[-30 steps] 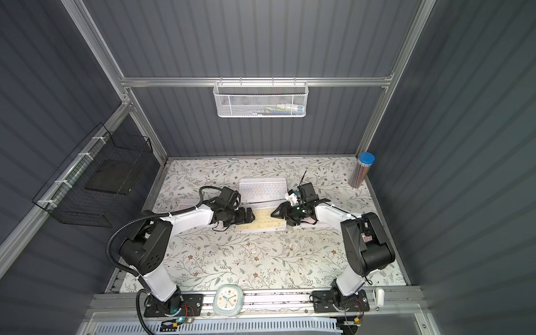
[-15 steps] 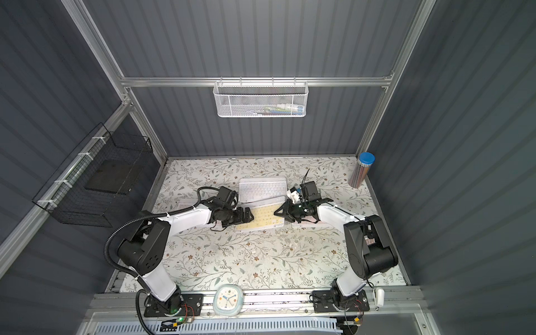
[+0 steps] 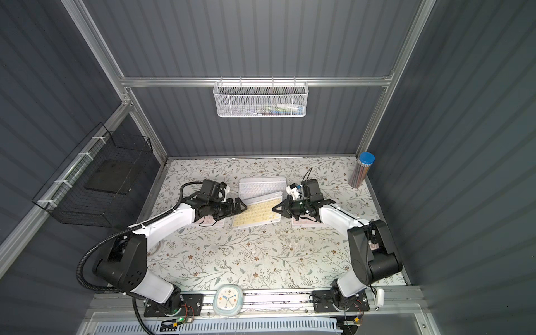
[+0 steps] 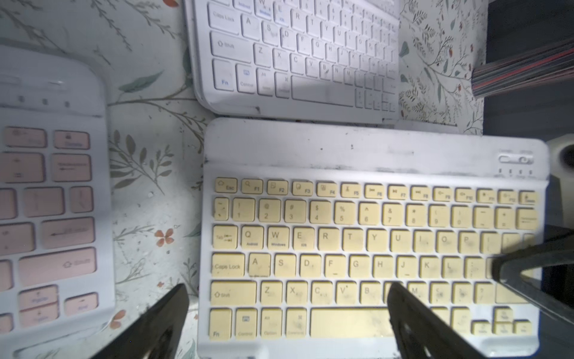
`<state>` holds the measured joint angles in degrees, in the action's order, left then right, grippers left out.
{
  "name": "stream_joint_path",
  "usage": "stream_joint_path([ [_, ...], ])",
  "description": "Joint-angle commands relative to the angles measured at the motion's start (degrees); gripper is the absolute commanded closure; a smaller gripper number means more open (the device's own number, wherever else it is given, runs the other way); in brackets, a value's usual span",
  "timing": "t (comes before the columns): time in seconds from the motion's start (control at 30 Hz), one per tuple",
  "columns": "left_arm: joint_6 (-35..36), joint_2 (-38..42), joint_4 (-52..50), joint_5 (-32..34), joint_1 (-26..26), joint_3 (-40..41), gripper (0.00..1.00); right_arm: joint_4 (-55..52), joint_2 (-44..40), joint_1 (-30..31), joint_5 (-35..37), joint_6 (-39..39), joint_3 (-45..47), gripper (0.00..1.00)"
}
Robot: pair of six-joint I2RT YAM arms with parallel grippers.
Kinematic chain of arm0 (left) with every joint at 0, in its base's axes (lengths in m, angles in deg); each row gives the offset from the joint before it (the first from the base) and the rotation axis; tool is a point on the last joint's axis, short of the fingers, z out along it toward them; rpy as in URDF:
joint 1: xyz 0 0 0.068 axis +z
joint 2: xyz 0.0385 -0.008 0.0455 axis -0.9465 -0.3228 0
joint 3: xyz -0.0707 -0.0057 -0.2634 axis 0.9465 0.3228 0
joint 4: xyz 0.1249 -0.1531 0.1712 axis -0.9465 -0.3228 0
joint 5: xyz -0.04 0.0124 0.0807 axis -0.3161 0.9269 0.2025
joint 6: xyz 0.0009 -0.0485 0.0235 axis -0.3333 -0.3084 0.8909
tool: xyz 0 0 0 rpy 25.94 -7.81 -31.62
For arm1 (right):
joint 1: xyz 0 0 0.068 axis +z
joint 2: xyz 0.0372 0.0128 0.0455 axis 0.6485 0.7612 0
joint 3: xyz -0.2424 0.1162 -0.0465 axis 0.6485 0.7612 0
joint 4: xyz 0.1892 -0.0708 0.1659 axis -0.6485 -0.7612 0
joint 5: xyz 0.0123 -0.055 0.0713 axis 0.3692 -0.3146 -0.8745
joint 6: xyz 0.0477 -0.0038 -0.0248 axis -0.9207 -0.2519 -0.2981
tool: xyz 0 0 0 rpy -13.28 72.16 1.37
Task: Stack the numeric keypads
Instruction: Pick up the numeric keypad from the center of the board, then place the numeric keypad at the numeric keypad.
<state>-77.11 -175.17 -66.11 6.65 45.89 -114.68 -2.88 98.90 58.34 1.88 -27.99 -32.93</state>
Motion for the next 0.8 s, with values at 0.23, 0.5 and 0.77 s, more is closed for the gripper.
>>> stream_joint_path([
  [0.23,-2.2,1.8,1.0,-4.2,2.2,-0.6,0.0,5.2,-2.9,-0.6,-5.8,-3.6,-3.3,1.0],
  [0.5,-4.4,-1.2,5.5,-8.0,2.2,-2.4,0.0,8.0,-1.7,-1.4,-6.2,-5.4,-4.2,1.0],
  [0.77,-4.1,-5.5,7.1,-10.1,2.2,-6.4,0.0,8.5,5.0,-3.4,-7.6,-4.0,-8.3,1.0],
])
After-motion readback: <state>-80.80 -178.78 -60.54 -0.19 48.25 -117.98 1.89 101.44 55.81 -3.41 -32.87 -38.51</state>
